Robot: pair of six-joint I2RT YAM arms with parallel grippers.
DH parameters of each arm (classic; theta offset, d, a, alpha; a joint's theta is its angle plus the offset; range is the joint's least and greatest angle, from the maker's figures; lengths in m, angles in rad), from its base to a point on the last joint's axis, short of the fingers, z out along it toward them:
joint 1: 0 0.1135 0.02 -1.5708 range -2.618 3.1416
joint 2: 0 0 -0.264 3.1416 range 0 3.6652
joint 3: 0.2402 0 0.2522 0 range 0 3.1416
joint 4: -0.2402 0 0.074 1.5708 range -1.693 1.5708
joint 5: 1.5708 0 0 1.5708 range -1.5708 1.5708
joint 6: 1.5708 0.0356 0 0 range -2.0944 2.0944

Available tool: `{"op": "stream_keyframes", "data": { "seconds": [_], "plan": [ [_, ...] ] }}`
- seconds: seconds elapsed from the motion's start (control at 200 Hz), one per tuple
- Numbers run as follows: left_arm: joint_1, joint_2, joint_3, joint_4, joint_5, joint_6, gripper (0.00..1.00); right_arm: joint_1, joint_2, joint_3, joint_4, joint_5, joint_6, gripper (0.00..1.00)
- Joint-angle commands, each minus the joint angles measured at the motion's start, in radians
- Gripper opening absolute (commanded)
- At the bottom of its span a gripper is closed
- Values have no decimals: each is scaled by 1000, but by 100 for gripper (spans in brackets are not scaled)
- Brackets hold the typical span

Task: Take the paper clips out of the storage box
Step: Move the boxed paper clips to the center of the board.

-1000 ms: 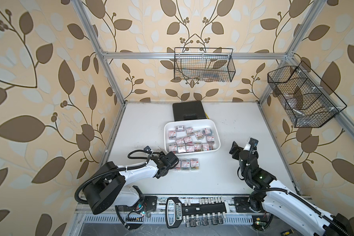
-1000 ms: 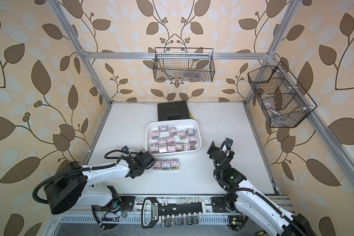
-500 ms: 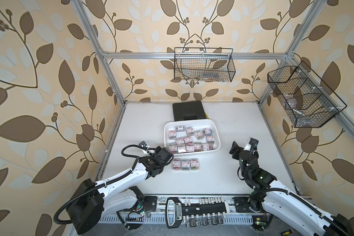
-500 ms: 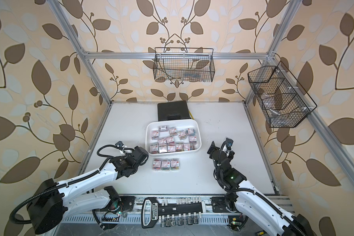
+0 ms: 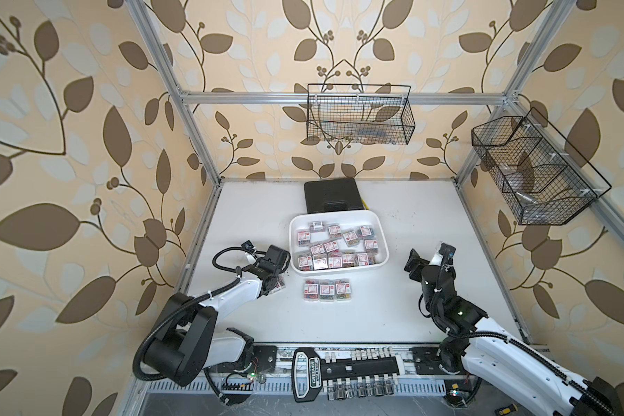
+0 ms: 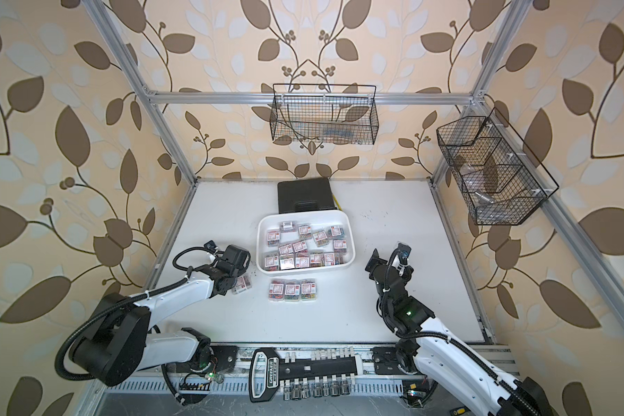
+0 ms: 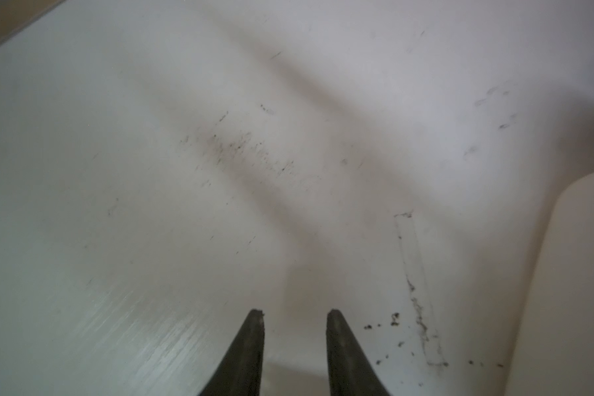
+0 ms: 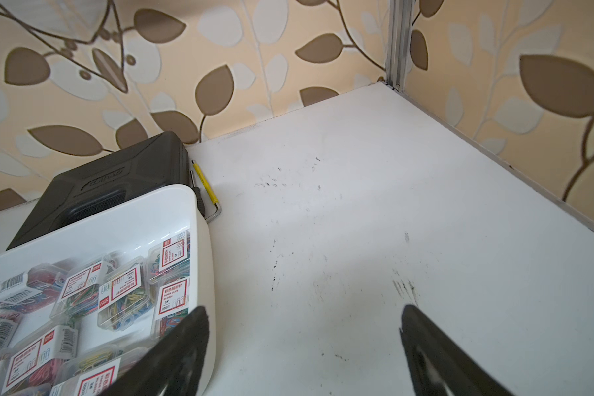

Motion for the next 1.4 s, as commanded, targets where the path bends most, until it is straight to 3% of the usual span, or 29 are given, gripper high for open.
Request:
{"op": "stream_keyframes", "data": {
  "seconds": [0.0, 0.28, 0.42, 0.66, 0.87, 1.395],
  "plan": [
    [7, 34, 33, -35, 11, -52, 28, -3, -2, -16, 8, -5, -9, 88],
    [5, -48, -41, -78, 66, -136, 23, -3, -1, -16, 10, -5, -10, 88],
    [-20, -23, 0, -173, 83, -152, 20, -3, 1, -16, 11, -6, -10, 89],
    [-159, 31, 28, -237, 37, -257, 16, -3, -1, -16, 12, -6, -10, 88],
    [-279, 1, 21, -281, -24, -375, 13, -3, -4, -17, 10, -8, -12, 89],
    [-325, -70, -5, -232, -19, -359, 15, -2, -13, -21, 10, -13, -13, 89]
  ]
}}
